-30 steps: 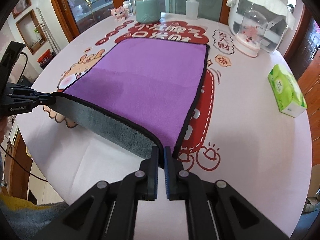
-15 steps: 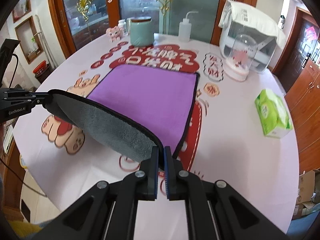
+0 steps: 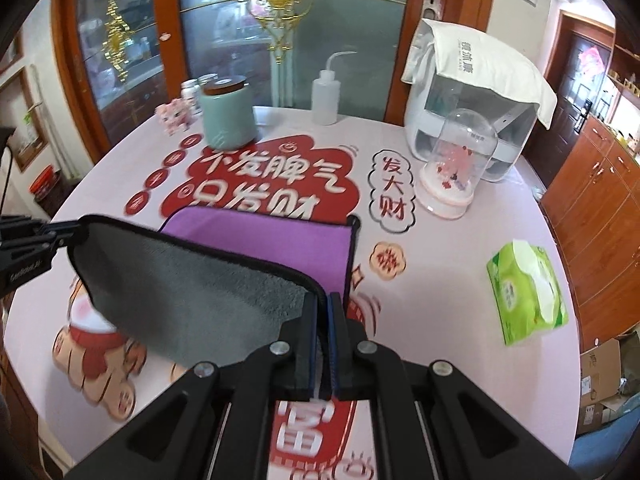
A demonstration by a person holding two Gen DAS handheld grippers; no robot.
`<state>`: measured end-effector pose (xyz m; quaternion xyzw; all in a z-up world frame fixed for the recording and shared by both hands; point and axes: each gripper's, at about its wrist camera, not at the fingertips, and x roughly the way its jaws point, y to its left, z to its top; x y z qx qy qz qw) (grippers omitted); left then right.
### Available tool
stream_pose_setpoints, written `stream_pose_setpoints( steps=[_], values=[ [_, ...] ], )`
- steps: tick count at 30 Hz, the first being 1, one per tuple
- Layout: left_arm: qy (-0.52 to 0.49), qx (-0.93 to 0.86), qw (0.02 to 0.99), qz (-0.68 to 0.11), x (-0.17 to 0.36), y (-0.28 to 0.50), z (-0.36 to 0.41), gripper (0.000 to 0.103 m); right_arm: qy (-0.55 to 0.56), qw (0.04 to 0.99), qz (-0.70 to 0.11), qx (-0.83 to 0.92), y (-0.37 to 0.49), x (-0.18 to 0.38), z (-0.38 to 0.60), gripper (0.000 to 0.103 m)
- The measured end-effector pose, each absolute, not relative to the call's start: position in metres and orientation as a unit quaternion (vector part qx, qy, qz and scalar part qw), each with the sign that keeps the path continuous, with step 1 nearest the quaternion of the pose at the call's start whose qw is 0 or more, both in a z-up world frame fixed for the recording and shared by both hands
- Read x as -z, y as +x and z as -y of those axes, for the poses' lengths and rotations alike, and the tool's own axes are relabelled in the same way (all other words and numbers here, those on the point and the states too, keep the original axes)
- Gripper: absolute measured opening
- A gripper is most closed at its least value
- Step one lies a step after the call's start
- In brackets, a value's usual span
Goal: Fold towel
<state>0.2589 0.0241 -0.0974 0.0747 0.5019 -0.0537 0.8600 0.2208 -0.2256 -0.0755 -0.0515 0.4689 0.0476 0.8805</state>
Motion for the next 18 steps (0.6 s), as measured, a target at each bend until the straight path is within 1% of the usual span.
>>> stream_pose_setpoints(
  steps=[10,18],
  values=[
    [0.074,0.048,0.846,-0.526,0.14,0.326,-0.022,0.005,-0.047,0.873,-0.485,-0.018,0.293,0.113,0.22,0.004],
    [0.056,0.042,0.835,-0.546,0.171,0.358,-0.021,0.005,-0.037,0.862,-0.505,-0.004,0.323,0.149,0.221,0.005]
  ],
)
